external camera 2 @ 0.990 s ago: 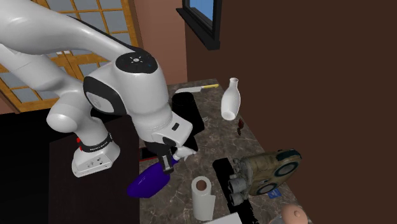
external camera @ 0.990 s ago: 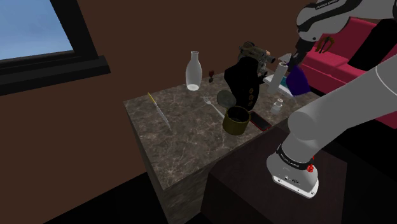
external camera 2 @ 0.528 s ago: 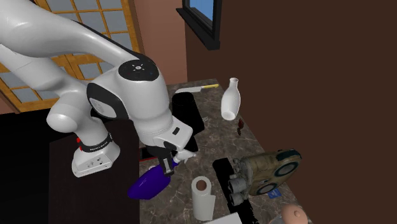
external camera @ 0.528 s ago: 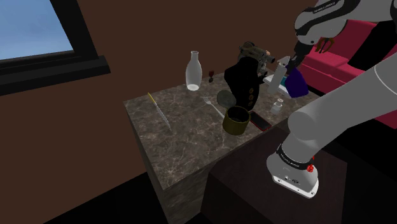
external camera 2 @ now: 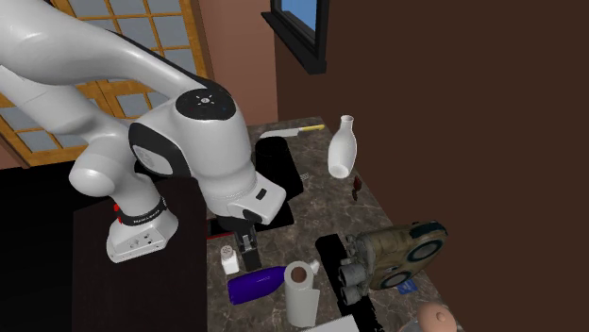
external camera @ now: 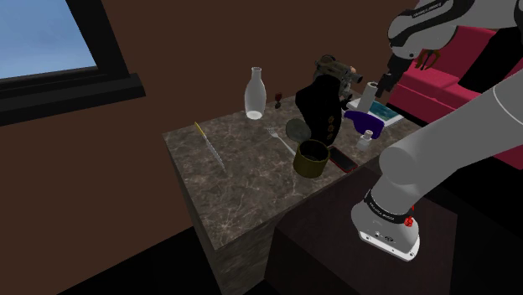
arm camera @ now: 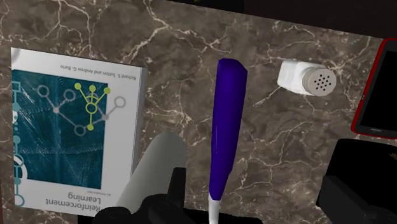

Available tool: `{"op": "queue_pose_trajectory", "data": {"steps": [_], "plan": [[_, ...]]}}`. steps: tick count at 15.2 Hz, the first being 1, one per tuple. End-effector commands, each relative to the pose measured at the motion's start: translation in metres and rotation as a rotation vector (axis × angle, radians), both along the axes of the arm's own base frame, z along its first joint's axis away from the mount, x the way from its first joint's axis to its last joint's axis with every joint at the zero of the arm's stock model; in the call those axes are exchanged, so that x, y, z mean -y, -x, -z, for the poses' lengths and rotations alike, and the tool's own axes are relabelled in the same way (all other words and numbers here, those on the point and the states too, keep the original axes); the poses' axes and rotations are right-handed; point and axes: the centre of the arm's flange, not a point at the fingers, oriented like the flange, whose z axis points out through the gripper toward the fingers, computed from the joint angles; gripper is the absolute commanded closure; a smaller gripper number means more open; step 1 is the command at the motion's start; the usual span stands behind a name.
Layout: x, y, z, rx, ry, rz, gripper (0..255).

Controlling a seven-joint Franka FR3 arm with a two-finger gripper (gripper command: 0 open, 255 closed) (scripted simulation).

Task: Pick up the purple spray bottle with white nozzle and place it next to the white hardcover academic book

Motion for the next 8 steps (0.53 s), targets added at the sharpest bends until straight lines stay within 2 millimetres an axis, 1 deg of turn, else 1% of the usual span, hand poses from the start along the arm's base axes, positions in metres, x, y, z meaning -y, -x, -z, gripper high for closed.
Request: {"op": "queue_pose_trajectory", "data": {"steps": [1, 4, 8], "plan": [[0.000, 0.000, -0.013, 0.000, 0.000, 0.000, 0], [-0.001, 0.002, -0.050, 0.000, 0.000, 0.000, 0], [-0.001, 0.002, -0.050, 0.000, 0.000, 0.000, 0]]}}
